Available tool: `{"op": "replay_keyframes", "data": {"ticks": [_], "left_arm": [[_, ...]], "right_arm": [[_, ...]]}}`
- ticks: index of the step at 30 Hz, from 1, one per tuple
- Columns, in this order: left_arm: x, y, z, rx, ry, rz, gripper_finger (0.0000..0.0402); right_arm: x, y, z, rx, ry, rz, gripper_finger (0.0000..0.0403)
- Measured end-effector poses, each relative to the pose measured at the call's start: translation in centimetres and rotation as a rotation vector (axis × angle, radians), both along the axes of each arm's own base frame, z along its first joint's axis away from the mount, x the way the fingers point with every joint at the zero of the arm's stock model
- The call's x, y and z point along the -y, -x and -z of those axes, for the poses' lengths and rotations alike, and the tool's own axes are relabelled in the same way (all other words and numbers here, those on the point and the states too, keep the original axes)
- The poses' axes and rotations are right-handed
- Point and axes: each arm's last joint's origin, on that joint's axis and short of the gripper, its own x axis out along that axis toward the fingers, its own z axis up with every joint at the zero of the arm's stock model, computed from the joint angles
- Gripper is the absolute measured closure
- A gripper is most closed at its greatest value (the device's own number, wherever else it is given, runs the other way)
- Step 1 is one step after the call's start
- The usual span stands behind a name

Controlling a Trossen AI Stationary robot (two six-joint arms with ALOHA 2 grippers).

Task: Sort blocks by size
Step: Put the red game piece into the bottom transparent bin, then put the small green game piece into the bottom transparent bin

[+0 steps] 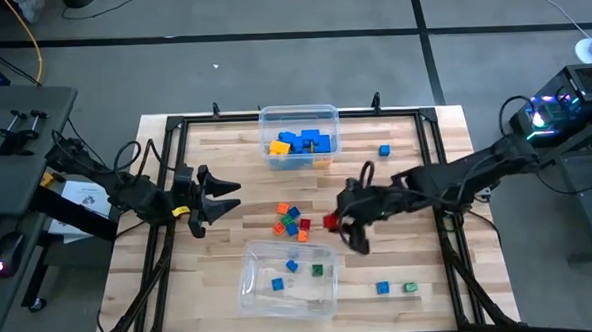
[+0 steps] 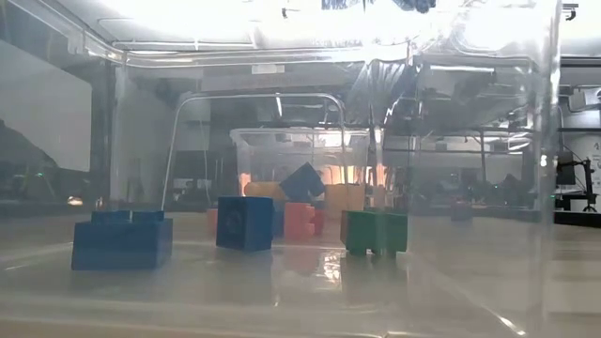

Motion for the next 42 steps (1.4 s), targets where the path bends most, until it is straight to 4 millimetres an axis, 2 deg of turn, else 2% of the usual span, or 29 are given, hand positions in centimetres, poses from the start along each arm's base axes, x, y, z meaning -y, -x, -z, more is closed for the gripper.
{"op": "replay_keyframes", "data": {"ticks": [2,6,9,14,19,21,23,26,29,32,35,38,42], "left_arm": [[0.0,0.0,0.0,-0.001,-0.001,-0.002,0.0181],[0.0,0.0,0.1,-0.015,-0.009,-0.002,0.0181],[0.0,0.0,0.3,-0.033,-0.02,-0.002,0.0181],[0.0,0.0,0.4,-0.039,-0.024,-0.002,0.0181],[0.0,0.0,0.4,-0.043,-0.05,-0.003,0.0181],[0.0,0.0,0.4,-0.043,-0.051,-0.003,0.0181],[0.0,0.0,0.4,-0.043,-0.051,-0.003,0.0181],[-0.1,-0.1,0.4,-0.043,-0.05,-0.01,0.0181],[-0.4,-0.2,0.4,-0.043,-0.05,-0.025,0.0181],[-0.6,-0.3,0.4,-0.044,-0.049,-0.04,0.0181],[-0.8,-0.3,0.4,-0.044,-0.049,-0.049,0.0181],[-0.9,-0.4,0.4,-0.045,-0.049,-0.055,0.0181],[-0.9,-0.4,0.4,-0.045,-0.049,-0.056,0.0181]], "right_arm": [[-1.6,-1.5,0.2,-0.016,-0.004,-0.045,0.0266],[-5.7,-4.9,1.8,-0.065,0.018,-0.192,0.0262],[-8.2,-7.0,3.0,-0.104,0.074,-0.254,0.0221],[-9.1,-9.1,4.0,-0.26,0.187,-0.227,0.0146],[-8.3,-9.1,2.6,-0.409,0.179,-0.184,0.012],[-7.7,-8.1,1.4,-0.441,0.173,-0.121,0.0119],[-7.2,-6.3,0.3,-0.485,0.192,-0.045,0.0118],[-7.0,-2.2,-0.9,-0.529,0.196,0.071,0.0118],[-7.1,2.6,-0.3,-0.6,0.13,0.162,0.0117],[-7.2,7.4,1.7,-0.688,0.03,0.223,0.0117],[-8.2,10.4,5.0,-0.779,-0.083,0.185,0.0117],[-9.5,11.3,8.4,-0.818,-0.125,0.056,0.0117],[-10.5,11.3,12.5,-0.886,-0.075,-0.047,0.0116]]}}
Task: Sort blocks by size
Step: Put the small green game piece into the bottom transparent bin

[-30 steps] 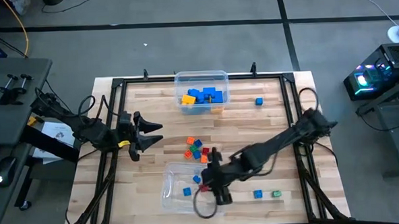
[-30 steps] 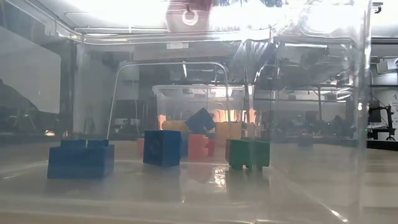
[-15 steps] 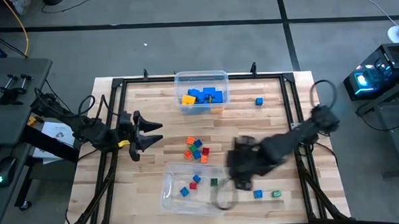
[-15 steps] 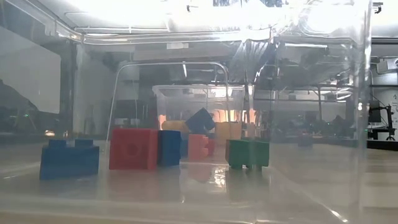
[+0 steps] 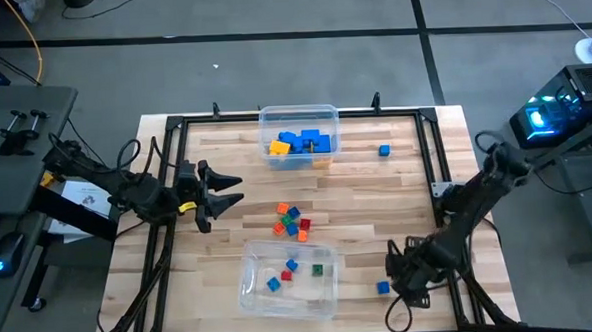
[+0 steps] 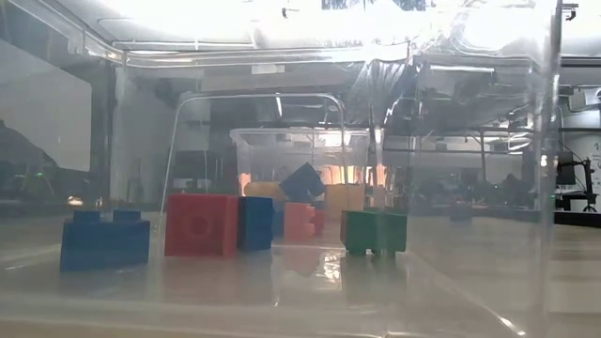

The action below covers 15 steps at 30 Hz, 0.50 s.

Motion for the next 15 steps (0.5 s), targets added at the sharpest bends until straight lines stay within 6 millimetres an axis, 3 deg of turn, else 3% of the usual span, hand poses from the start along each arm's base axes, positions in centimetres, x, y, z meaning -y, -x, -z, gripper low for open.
{"op": "replay_keyframes", "data": {"ticks": [7,15], "left_arm": [[0.0,0.0,0.1,-0.007,-0.002,0.0,0.0181],[0.0,0.0,0.2,-0.018,0.0,-0.001,0.0181]], "right_arm": [[-1.3,-0.2,3.7,-0.041,0.044,-0.166,0.0116],[-2.8,0.6,5.2,-0.053,0.066,-0.213,0.0116]]}}
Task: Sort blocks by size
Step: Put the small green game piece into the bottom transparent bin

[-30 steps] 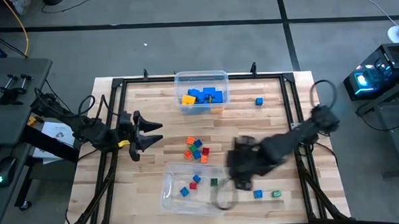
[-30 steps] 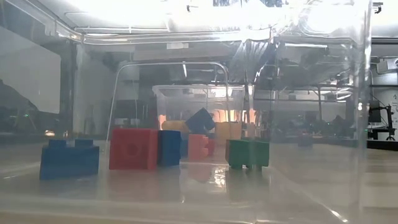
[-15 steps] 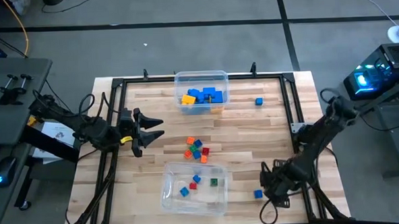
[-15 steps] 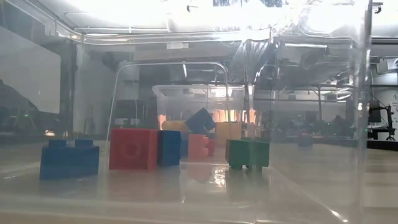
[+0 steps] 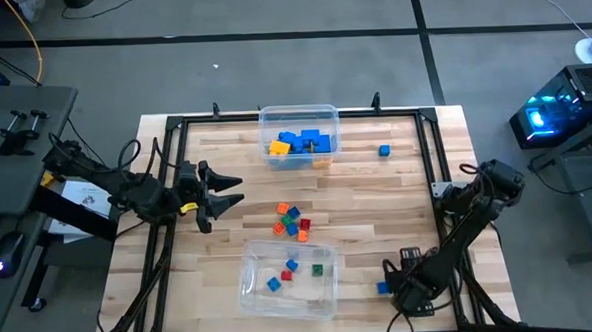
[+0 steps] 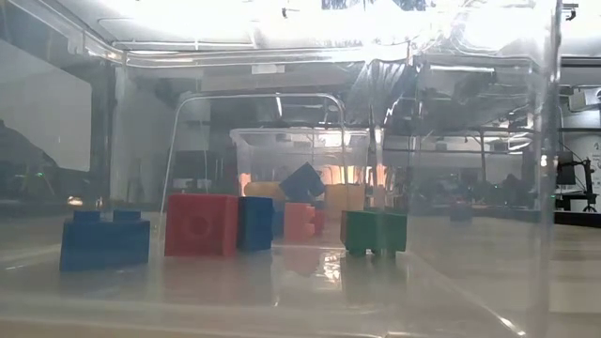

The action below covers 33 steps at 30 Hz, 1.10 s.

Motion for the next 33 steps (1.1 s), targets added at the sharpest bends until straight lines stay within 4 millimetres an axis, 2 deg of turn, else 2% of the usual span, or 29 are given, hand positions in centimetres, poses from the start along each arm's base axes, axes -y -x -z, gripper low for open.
{"op": "replay_keyframes", "data": {"ticks": [7,12,17,20,22,25,30,33], "left_arm": [[0.0,0.0,0.0,-0.002,-0.002,-0.016,0.0181],[-0.1,0.0,0.1,-0.007,-0.005,-0.019,0.0181],[-0.3,-0.1,0.1,-0.01,-0.006,-0.031,0.0181],[-0.4,-0.1,0.1,-0.013,-0.008,-0.039,0.0181],[-0.5,-0.1,0.2,-0.024,-0.013,-0.04,0.0181],[-0.4,-0.1,0.3,-0.031,-0.015,-0.035,0.0181],[-0.4,-0.1,0.3,-0.034,-0.017,-0.031,0.0181],[-0.4,-0.1,0.3,-0.034,-0.016,-0.031,0.0181]], "right_arm": [[0.2,0.1,-0.1,0.012,0.054,0.06,0.0116],[1.8,-0.2,-2.6,0.017,0.118,0.14,0.0116],[3.8,1.7,-5.0,0.027,0.103,0.358,0.0116],[4.7,3.4,-5.1,-0.053,0.056,0.425,0.0116],[4.6,4.3,-4.8,-0.093,0.002,0.399,0.0116],[4.2,4.8,-4.4,-0.079,-0.042,0.273,0.0116],[3.6,4.5,-2.9,-0.024,-0.009,-0.028,0.0116],[3.3,4.2,-1.8,-0.027,0.034,-0.118,0.0116]]}}
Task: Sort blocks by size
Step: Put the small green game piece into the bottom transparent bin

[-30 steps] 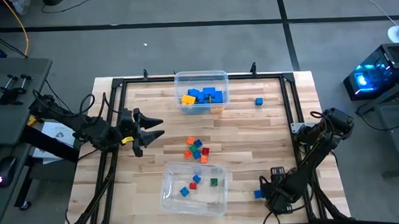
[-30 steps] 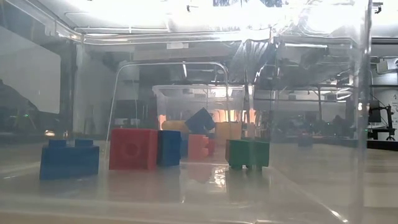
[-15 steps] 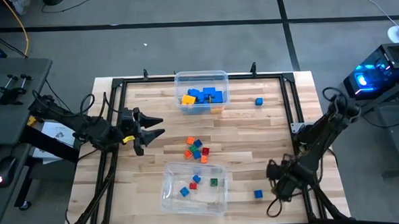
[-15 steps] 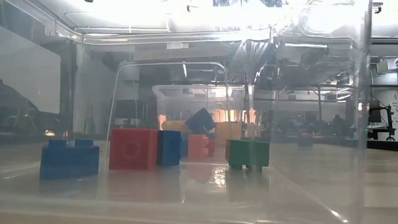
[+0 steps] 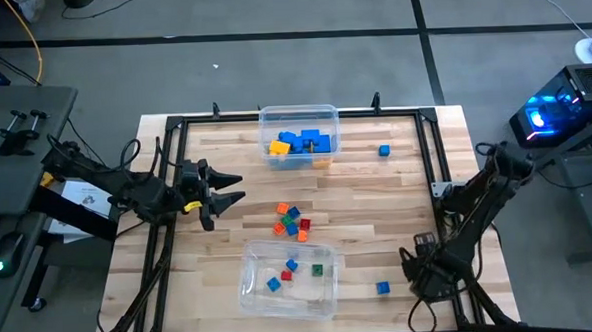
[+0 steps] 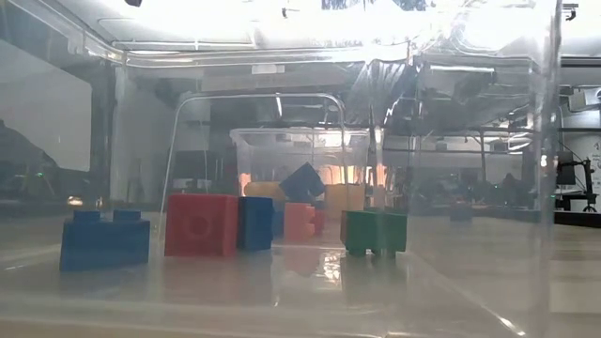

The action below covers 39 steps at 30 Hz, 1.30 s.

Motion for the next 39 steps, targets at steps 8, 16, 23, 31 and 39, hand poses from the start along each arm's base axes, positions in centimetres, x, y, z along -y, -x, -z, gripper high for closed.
{"op": "replay_keyframes", "data": {"ticks": [8,16,23,31,39], "left_arm": [[0.0,0.0,0.2,-0.014,0.009,-0.002,0.0181],[0.0,0.0,0.2,-0.014,0.016,-0.01,0.0181],[0.0,0.0,0.2,-0.011,0.032,-0.011,0.0181],[0.1,0.0,0.3,-0.025,0.004,0.043,0.0181],[-0.3,-0.2,0.3,-0.035,-0.04,0.02,0.0181]], "right_arm": [[-0.6,-0.2,2.5,-0.08,0.083,-0.021,0.0116],[-0.7,0.3,3.9,-0.099,0.078,0.014,0.012],[-0.5,-0.1,3.8,-0.124,0.087,0.063,0.0222],[0.5,-2.9,-1.1,-0.081,0.24,0.152,0.0269],[2.6,-8.7,-11.8,0.526,0.139,0.486,0.0269]]}}
